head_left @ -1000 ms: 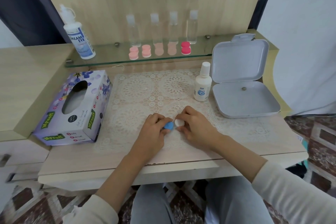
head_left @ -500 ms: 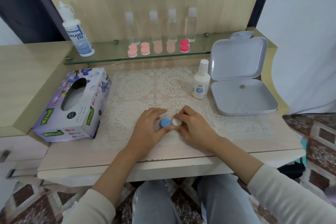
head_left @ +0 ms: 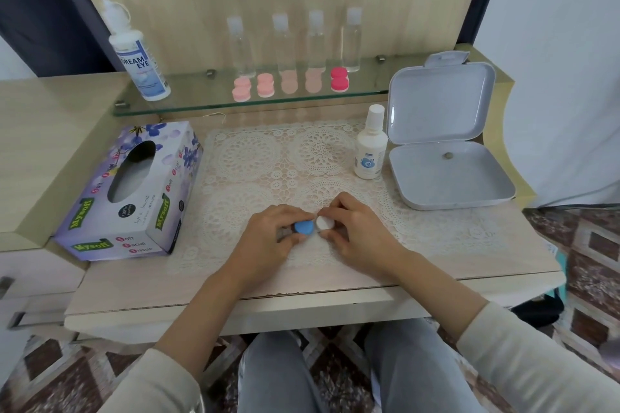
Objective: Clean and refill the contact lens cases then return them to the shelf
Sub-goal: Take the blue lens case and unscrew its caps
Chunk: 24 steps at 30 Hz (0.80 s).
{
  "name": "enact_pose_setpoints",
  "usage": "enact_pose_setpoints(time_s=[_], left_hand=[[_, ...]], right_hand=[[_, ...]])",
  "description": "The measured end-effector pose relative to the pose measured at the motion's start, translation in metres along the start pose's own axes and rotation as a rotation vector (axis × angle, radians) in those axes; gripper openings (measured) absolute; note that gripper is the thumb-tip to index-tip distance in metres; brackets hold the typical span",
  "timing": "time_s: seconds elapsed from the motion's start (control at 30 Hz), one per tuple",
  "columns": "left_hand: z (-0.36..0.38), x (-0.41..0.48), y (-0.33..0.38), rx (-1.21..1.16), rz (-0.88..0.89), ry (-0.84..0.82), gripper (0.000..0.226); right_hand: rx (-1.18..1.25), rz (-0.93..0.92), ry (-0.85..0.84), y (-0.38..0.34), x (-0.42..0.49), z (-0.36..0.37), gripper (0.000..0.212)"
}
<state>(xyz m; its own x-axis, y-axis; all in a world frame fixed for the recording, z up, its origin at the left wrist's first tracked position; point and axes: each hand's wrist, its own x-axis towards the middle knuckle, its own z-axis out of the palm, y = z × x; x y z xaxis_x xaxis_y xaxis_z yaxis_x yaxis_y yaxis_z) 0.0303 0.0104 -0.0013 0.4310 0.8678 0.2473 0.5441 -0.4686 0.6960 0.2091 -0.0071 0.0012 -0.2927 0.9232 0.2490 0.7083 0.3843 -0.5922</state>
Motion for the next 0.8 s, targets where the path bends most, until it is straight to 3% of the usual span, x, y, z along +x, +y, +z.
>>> enact_pose_setpoints(time_s=[0.27, 0.57, 0.7, 0.8], left_hand=[[0.001, 0.002, 0.005, 0.061, -0.042, 0.209, 0.023], [-0.012, -0.008, -0.008, 0.119, -0.118, 0.136, 0.032], [-0.008, -0.008, -0.008, 0.122, -0.086, 0.098, 0.062], [-0.001, -0.007, -0.007, 0.121, -0.051, 0.112, 0.059]], right_hand=[[-0.001, 0.023, 0.000, -0.001, 0.001, -0.002, 0.026], [0.018, 0.048, -0.006, -0.002, 0.002, -0.003, 0.023], [0.011, 0.061, -0.005, -0.003, 0.002, -0.003, 0.023], [-0.008, 0.076, -0.006, -0.005, 0.003, -0.001, 0.023]])
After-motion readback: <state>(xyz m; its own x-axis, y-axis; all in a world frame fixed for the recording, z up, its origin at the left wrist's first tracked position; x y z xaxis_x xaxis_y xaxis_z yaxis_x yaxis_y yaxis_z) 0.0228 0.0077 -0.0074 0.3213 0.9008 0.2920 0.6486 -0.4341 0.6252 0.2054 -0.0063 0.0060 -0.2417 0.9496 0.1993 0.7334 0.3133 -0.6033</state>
